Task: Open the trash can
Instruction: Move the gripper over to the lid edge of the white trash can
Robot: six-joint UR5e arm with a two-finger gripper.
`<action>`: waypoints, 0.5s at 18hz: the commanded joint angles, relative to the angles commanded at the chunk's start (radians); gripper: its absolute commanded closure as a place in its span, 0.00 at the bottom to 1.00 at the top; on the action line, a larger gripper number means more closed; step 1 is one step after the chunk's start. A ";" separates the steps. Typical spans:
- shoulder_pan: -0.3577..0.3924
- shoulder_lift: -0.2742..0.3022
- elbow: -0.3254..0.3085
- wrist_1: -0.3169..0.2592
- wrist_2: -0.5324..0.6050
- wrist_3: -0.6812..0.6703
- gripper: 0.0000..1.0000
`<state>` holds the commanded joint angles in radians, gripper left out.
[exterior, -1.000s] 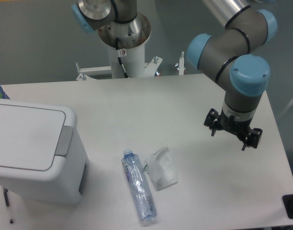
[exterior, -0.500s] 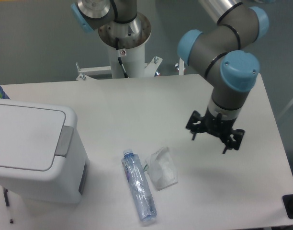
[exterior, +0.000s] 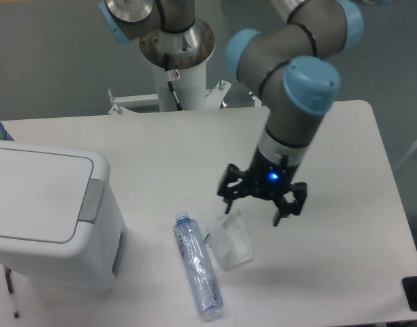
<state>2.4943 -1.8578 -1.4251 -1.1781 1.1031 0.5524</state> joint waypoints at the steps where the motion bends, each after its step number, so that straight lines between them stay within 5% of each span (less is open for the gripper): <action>1: -0.003 0.009 0.000 0.000 -0.034 -0.002 0.00; 9: -0.106 0.065 -0.006 -0.002 -0.117 -0.060 0.00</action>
<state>2.3886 -1.7932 -1.4312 -1.1796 0.9863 0.4925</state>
